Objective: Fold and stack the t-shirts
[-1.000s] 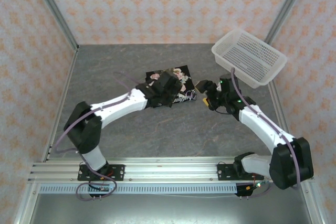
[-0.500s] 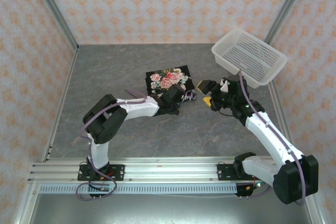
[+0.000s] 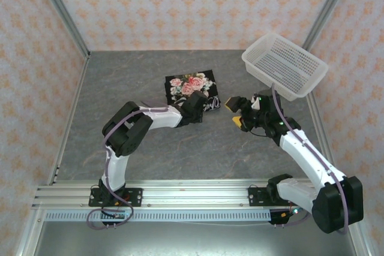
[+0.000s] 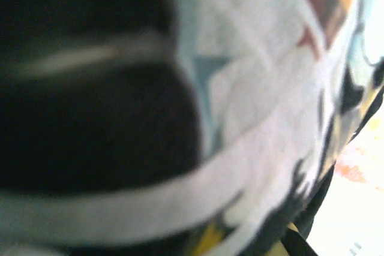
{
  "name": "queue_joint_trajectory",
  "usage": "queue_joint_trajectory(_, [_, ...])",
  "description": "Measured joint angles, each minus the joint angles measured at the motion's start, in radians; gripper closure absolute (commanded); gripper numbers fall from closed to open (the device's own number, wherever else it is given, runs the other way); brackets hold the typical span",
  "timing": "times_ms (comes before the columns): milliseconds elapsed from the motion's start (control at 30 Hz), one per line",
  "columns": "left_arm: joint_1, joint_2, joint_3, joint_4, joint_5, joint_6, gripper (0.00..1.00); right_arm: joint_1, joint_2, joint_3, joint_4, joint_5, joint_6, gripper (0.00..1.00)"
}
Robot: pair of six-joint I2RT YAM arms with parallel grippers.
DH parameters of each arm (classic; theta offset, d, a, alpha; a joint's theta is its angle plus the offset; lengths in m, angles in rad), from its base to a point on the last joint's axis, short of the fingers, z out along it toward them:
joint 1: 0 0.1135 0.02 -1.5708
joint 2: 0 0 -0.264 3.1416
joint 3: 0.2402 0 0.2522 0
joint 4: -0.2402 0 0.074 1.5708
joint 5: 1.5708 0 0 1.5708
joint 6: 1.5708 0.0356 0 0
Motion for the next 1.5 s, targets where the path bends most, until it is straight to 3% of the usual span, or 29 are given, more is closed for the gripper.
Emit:
queue_joint_trajectory(167, [0.131,-0.038,-0.041,0.003,0.035,0.103,1.0,0.0,0.0,0.0,0.0,0.002,0.0,0.22])
queue_joint_trajectory(500, [0.52,-0.105,-0.033,-0.148,0.176,0.519,1.0,0.0,0.04,0.0,0.003,0.004,0.0,0.22])
queue_joint_trajectory(667, [0.683,-0.087,0.051,-0.255,0.231,0.707,1.0,0.0,0.059,0.001,0.004,0.005,0.0,0.22])
queue_joint_trajectory(833, [0.781,-0.002,0.158,-0.297,0.275,0.818,1.0,0.0,0.072,0.001,0.006,0.008,0.0,0.22])
queue_joint_trajectory(1067, [0.823,0.079,0.277,-0.345,0.324,0.925,0.95,0.0,0.087,0.013,0.011,0.007,0.0,0.22])
queue_joint_trajectory(1333, [0.836,0.076,0.294,-0.401,0.332,1.009,0.78,0.0,0.108,0.06,0.034,-0.024,-0.012,0.22])
queue_joint_trajectory(1433, [0.842,0.055,0.294,-0.436,0.319,1.035,0.6,0.0,0.108,0.084,0.048,-0.042,-0.026,0.22])
queue_joint_trajectory(1500, [0.845,0.022,0.291,-0.459,0.311,1.053,0.39,0.0,0.106,0.103,0.043,-0.039,-0.04,0.14])
